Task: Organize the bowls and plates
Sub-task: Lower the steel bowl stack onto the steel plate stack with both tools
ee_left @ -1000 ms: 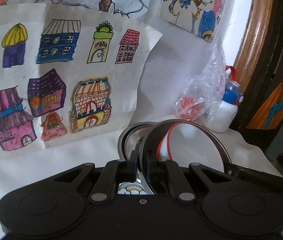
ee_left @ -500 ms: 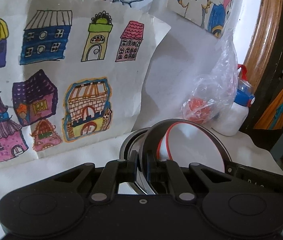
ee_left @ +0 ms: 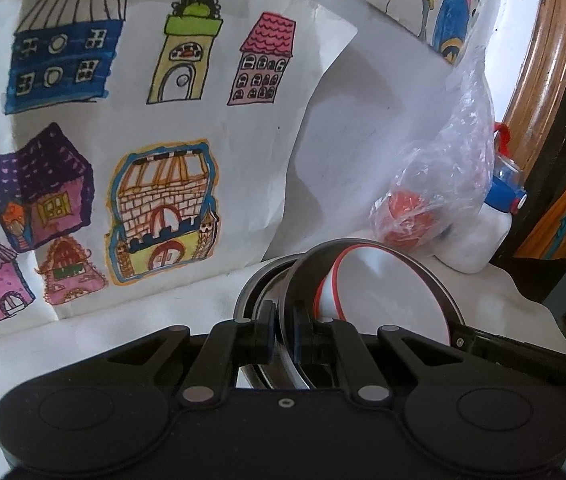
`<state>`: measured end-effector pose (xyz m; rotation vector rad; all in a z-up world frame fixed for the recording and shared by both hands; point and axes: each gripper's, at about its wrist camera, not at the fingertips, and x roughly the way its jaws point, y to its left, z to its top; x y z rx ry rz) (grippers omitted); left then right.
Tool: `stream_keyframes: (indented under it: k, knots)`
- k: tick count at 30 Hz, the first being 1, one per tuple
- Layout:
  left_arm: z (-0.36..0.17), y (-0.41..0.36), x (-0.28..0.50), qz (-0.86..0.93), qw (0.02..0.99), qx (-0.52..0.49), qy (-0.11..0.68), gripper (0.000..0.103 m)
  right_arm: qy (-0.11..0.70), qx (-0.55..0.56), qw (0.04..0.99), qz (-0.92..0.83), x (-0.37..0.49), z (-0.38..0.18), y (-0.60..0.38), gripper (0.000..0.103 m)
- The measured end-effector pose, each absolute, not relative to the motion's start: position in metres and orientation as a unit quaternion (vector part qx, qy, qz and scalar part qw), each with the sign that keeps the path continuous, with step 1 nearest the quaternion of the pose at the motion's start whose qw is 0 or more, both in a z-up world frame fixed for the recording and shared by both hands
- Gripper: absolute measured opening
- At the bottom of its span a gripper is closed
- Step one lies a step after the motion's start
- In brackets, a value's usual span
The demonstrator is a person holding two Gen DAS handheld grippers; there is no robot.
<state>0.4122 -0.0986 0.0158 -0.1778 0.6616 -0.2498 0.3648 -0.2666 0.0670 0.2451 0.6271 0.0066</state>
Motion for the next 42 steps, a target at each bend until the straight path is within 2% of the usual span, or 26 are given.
stream_keyframes:
  k: [42]
  knots:
    - [0.002,-0.099,0.434,-0.113,0.926,-0.113,0.343,0.007,0.309,0.113,0.944,-0.004,0.383,0.064,-0.265,0.011]
